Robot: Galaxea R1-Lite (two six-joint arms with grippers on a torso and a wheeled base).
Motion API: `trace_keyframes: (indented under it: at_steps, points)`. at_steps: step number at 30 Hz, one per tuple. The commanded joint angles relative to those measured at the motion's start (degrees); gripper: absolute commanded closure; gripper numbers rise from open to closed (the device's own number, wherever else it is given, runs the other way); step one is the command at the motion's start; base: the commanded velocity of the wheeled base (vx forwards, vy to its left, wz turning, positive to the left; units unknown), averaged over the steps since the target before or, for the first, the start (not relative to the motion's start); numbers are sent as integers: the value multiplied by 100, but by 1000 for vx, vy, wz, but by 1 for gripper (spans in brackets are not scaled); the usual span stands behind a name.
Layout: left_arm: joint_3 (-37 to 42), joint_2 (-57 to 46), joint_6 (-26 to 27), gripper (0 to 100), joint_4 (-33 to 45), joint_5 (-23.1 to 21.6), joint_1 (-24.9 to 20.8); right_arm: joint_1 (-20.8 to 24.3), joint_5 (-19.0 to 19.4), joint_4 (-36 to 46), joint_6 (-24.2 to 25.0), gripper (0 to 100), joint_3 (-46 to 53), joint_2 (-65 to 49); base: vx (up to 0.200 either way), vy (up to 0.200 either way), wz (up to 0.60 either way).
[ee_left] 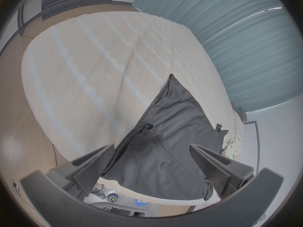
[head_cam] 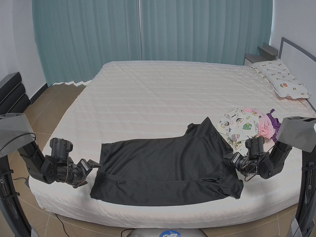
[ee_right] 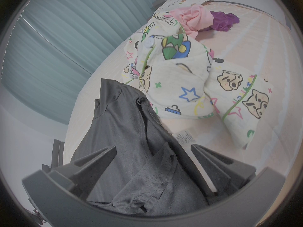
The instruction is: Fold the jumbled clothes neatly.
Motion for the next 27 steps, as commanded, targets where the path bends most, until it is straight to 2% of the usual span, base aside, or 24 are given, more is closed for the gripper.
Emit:
trace_keyframes:
  at_steps: [1,21,22,27]
  points:
    - [-1,0,-5,0,0,-1,-1,14,-24,0,0,100,-61,187,0,0,0]
    - [-1,0,-5,0,0,-1,-1,-144,-77,9,-114,100,423,-208,0,0,0]
    - [-1,0,-5,0,0,-1,-1,-161,-77,9,-123,0,432,-208,0,0,0]
    - [-1,0,-5,0,0,-1,-1,-170,-50,-79,-44,0,423,-507,0,0,0]
